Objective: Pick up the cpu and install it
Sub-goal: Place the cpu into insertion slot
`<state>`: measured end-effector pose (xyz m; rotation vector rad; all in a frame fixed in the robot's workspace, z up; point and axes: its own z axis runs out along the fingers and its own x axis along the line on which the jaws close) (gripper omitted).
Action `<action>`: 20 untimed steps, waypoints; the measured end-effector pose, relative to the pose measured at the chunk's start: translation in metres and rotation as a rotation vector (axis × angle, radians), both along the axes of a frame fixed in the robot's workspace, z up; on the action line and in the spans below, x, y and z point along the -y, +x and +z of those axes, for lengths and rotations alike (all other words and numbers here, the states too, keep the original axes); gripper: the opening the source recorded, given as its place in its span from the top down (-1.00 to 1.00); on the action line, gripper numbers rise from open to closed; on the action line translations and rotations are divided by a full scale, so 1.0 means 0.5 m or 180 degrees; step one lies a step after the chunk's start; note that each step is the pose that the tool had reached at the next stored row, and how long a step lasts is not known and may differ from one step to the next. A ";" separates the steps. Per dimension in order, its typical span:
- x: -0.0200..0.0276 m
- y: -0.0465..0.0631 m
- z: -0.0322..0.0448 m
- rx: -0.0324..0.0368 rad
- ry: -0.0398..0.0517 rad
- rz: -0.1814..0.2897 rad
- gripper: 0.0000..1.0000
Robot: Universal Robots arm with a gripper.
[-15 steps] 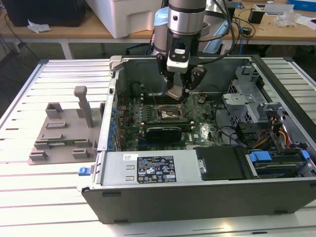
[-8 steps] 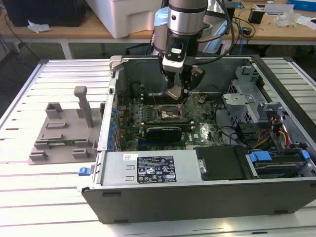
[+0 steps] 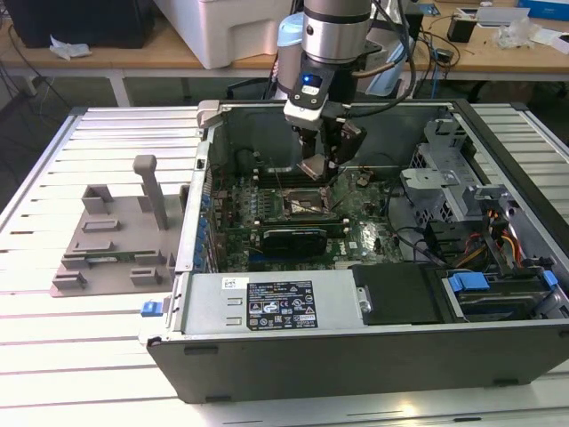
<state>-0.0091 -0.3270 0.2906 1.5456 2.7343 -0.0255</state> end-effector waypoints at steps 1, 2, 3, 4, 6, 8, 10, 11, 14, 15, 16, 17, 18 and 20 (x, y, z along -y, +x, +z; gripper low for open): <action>0.0000 0.000 0.000 0.0000 0.0000 -0.0039 -0.08; 0.0000 0.000 0.000 0.0000 0.0000 -0.0096 -0.08; 0.0000 0.000 0.000 0.0000 0.0000 -0.0128 -0.08; 0.0000 0.000 0.000 0.0000 0.0000 -0.0180 -0.08; 0.0000 0.000 0.000 0.0000 0.0000 -0.0282 -0.08; 0.0000 0.000 0.000 0.0000 0.0000 -0.0384 -0.08; 0.0000 0.000 0.000 0.0000 0.0000 -0.0484 -0.08; 0.0000 0.000 0.000 0.0000 0.0000 -0.0541 -0.08; 0.0000 0.000 0.000 0.0000 0.0000 -0.0699 -0.08; 0.0000 0.000 0.000 0.0000 0.0000 -0.0749 -0.08; 0.0000 0.000 0.000 0.0000 0.0000 -0.0782 -0.08; 0.0000 0.000 0.000 0.0000 0.0000 -0.0849 -0.08; 0.0000 0.000 0.000 0.0000 0.0000 -0.0891 -0.08; 0.0000 0.000 0.000 0.0000 0.0000 -0.1022 -0.08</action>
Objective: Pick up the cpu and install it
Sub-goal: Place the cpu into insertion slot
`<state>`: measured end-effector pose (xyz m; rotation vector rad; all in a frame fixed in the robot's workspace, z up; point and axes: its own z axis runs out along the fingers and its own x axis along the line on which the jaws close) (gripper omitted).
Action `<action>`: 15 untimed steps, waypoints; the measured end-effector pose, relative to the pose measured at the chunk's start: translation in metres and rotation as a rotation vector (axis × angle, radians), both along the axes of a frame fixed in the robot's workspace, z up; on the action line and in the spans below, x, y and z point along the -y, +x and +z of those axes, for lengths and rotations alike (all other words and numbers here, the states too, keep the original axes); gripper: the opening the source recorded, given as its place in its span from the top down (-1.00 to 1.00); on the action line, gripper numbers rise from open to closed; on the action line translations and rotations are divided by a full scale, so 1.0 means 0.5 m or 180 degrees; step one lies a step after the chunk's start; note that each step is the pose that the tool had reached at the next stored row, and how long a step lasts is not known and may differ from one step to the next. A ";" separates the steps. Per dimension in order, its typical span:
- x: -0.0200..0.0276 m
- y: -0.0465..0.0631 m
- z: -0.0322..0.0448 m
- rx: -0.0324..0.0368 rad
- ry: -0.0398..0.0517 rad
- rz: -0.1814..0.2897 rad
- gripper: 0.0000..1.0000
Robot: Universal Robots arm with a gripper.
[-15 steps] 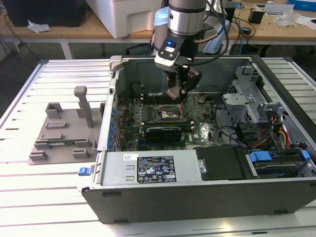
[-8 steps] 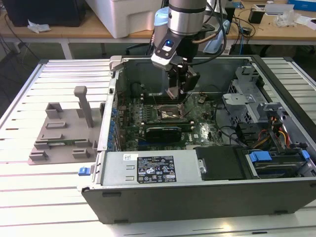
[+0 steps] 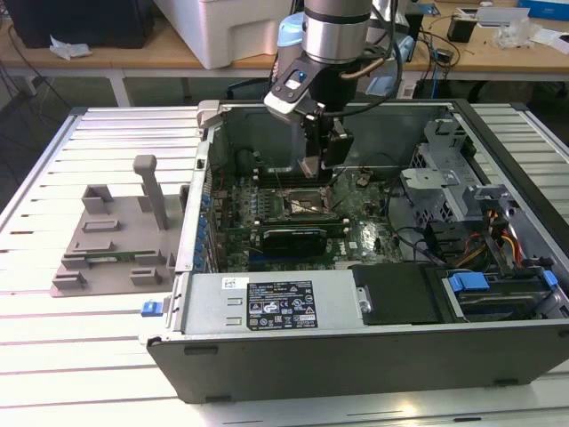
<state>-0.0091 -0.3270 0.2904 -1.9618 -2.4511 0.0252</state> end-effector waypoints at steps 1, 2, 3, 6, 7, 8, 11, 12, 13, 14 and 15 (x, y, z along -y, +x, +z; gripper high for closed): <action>0.0000 0.000 0.000 0.0000 0.0000 -0.0046 -0.08; 0.0000 0.000 0.000 0.0000 0.0000 -0.0079 -0.08; 0.0000 0.000 0.000 0.0000 0.0000 -0.0126 -0.08; 0.0000 0.000 0.000 0.0000 0.0000 -0.0270 -0.08; 0.0000 0.000 0.000 0.0000 0.0000 -0.0301 -0.08; 0.0000 0.000 0.000 0.0000 0.0000 -0.0377 -0.08; 0.0000 0.000 0.000 0.0000 0.0000 -0.0499 -0.08; 0.0000 0.000 0.000 0.0000 0.0000 -0.0560 -0.08; 0.0000 0.000 0.000 0.0000 0.0000 -0.0617 -0.08; 0.0000 0.000 0.000 0.0000 0.0000 -0.0680 -0.08; 0.0000 0.000 0.000 0.0000 0.0000 -0.0740 -0.08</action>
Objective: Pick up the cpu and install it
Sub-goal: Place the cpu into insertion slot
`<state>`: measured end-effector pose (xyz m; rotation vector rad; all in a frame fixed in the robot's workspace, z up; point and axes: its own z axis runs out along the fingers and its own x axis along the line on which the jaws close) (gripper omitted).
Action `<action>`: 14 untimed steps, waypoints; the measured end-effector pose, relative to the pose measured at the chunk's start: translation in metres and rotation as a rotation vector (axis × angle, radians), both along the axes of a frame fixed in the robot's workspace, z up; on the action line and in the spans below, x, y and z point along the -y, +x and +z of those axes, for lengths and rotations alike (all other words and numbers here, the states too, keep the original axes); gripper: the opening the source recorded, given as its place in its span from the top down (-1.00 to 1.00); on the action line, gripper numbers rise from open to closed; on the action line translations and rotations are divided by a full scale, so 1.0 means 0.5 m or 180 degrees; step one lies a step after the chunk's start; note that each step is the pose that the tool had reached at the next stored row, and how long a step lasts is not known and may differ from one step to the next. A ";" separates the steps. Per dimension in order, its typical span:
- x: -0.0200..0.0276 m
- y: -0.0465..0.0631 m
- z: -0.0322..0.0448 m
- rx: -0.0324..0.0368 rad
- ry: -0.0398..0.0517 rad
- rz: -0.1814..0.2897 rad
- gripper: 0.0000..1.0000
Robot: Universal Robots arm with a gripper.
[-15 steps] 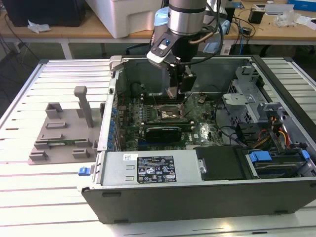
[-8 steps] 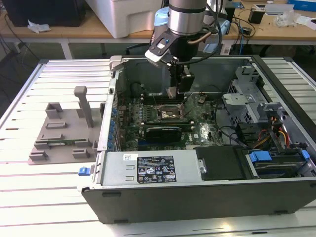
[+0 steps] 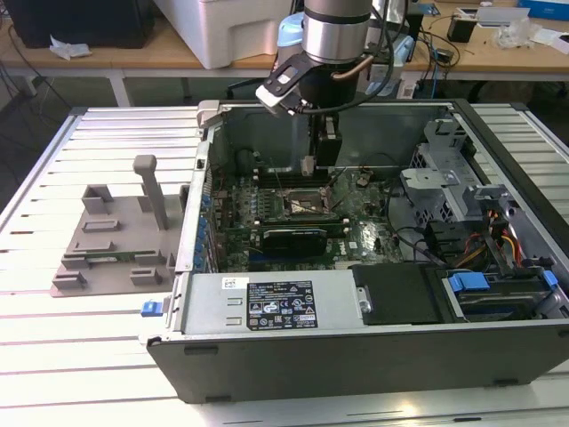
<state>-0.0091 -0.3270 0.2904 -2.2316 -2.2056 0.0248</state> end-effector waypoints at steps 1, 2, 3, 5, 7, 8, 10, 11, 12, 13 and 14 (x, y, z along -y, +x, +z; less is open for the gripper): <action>0.0000 0.000 0.000 0.0000 0.0000 -0.0055 -0.08; 0.0000 0.000 0.000 0.0000 0.0000 -0.0088 -0.08; 0.0000 0.000 0.000 0.0000 0.0000 -0.0116 -0.08; 0.0000 0.000 0.000 0.0000 0.0000 -0.0176 -0.08; 0.0000 0.000 0.000 0.0000 0.0000 -0.0179 -0.08; 0.0000 0.000 0.000 0.0000 0.0000 -0.0179 -0.08; 0.0000 0.000 0.000 0.0000 0.0000 -0.0178 -0.08; 0.0000 0.000 0.000 0.0000 0.0000 -0.0163 -0.08; 0.0000 0.000 0.000 0.0000 0.0000 -0.0107 -0.08; 0.0001 0.000 0.000 0.0000 0.0000 -0.0046 -0.08; 0.0001 0.000 0.000 0.0000 0.0000 0.0011 -0.08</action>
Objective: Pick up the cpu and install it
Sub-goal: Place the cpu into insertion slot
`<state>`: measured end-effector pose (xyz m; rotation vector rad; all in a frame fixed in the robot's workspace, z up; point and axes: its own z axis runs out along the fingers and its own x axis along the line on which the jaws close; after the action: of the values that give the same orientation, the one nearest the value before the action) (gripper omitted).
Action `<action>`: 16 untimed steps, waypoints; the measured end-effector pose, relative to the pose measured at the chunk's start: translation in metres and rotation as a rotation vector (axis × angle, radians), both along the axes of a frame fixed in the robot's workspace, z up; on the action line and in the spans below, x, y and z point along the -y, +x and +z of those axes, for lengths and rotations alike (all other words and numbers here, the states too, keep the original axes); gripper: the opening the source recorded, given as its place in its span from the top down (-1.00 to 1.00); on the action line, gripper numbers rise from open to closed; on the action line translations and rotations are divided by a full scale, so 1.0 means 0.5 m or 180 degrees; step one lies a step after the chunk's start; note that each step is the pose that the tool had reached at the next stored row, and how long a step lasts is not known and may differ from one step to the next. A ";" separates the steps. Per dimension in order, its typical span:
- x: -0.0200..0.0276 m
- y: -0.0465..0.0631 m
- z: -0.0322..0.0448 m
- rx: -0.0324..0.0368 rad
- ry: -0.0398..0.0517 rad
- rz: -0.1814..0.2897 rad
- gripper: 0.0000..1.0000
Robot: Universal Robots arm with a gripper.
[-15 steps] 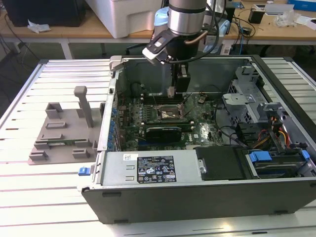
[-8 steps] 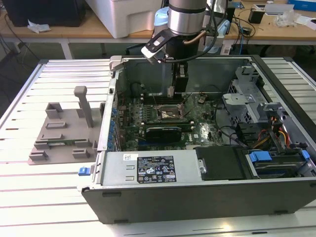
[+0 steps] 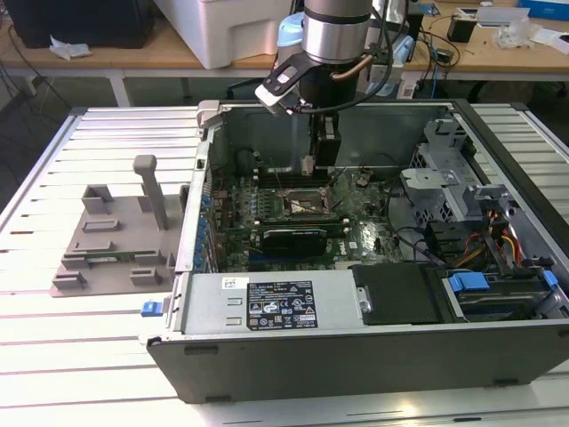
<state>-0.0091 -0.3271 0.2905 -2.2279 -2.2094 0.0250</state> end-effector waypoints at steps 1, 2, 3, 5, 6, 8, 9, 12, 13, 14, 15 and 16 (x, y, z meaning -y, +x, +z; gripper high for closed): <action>0.0000 0.000 0.000 0.0000 0.0000 0.0066 -0.08; -0.0001 0.000 0.000 0.0000 0.0000 0.0105 -0.08; -0.0001 0.000 0.000 0.0000 0.0000 0.0105 -0.08; -0.0001 0.000 0.000 0.0000 0.0000 0.0106 -0.08; -0.0001 0.000 0.000 0.0000 0.0000 0.0106 -0.08; -0.0002 -0.002 -0.001 0.0000 0.0000 0.0107 -0.08; -0.0001 -0.003 -0.002 0.0000 0.0001 0.0108 -0.08; -0.0002 -0.003 -0.012 0.0000 0.0000 0.0108 -0.08; -0.0001 -0.003 -0.015 0.0000 0.0000 0.0108 -0.08; -0.0002 -0.003 -0.019 0.0000 0.0000 0.0108 -0.08; -0.0008 -0.004 -0.021 0.0000 0.0000 0.0107 -0.08; -0.0016 -0.004 -0.022 0.0000 0.0000 0.0107 -0.08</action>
<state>-0.0111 -0.3263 0.2797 -2.1908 -2.2467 0.0253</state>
